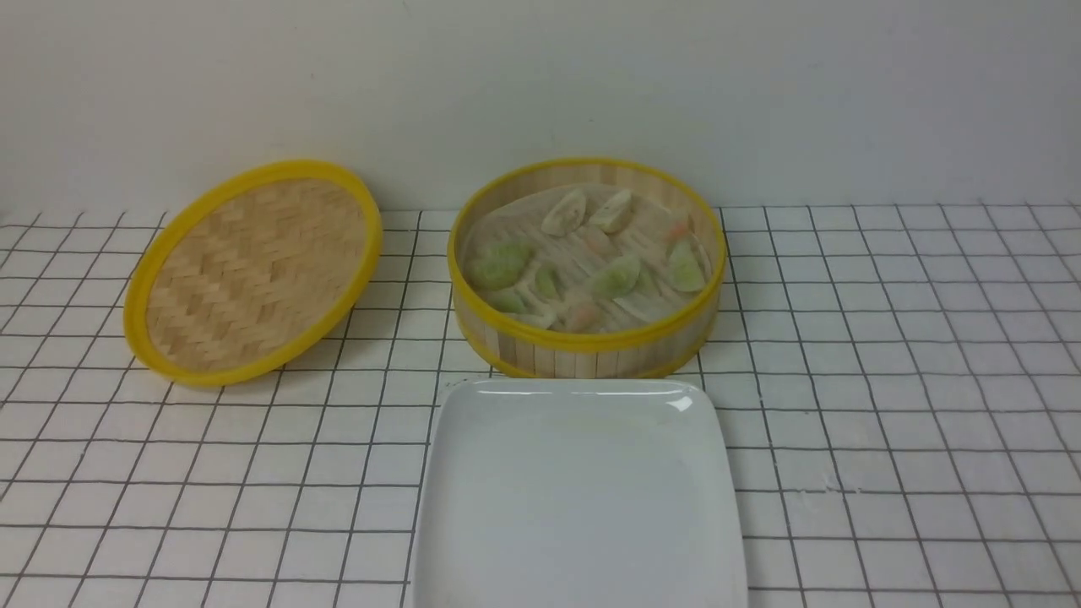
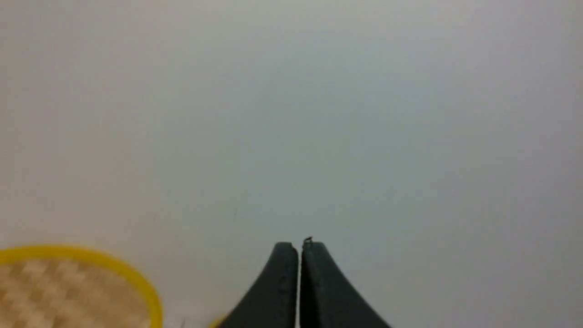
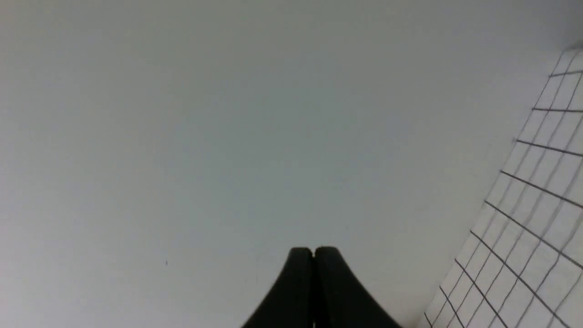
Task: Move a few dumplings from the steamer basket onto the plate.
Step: Use the left arm to grab a dumpling from the steamer
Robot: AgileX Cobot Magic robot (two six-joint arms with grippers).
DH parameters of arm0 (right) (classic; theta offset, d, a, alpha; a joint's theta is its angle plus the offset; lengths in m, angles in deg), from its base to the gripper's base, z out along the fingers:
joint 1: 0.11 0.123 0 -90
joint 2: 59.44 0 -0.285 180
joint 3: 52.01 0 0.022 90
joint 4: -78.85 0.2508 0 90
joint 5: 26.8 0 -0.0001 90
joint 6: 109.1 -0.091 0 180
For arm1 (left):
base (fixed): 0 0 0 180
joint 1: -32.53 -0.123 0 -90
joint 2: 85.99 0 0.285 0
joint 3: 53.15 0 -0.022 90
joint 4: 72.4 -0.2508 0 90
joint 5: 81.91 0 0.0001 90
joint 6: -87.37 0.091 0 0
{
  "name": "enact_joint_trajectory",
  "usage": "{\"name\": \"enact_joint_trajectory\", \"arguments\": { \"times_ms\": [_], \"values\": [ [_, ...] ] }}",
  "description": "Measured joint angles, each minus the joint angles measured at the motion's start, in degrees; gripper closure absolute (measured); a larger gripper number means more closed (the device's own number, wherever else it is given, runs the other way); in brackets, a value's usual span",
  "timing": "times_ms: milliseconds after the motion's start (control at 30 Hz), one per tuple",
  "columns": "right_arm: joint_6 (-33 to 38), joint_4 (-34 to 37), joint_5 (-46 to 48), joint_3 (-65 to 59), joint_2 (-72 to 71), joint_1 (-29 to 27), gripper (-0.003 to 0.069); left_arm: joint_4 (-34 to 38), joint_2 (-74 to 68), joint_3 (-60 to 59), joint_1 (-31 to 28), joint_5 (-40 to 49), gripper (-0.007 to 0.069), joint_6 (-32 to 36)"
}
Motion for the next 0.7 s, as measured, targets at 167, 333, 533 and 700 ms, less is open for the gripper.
{"name": "enact_joint_trajectory", "arguments": {
  "times_ms": [167,333,533,700],
  "values": [
    [11.3,-11.4,17.1,18.5,8.7,1.3,0.0675,-2.0,-23.5,19.6,0.0,32.1,0.0631,11.3],
    [15.3,-22.2,49.3,44.4,31.4,1.4,0.0675,-2.8,-42.7,29.1,0.0,45.8,0.0631,22.0],
    [15.7,-29.3,72.0,60.5,51.0,1.4,0.0675,-3.7,-54.4,34.5,3.0,45.2,0.0631,29.1],
    [15.7,-31.8,74.1,66.1,62.8,1.4,0.0675,-4.4,-65.8,44.7,9.1,44.3,0.0631,30.6]
  ]
}}
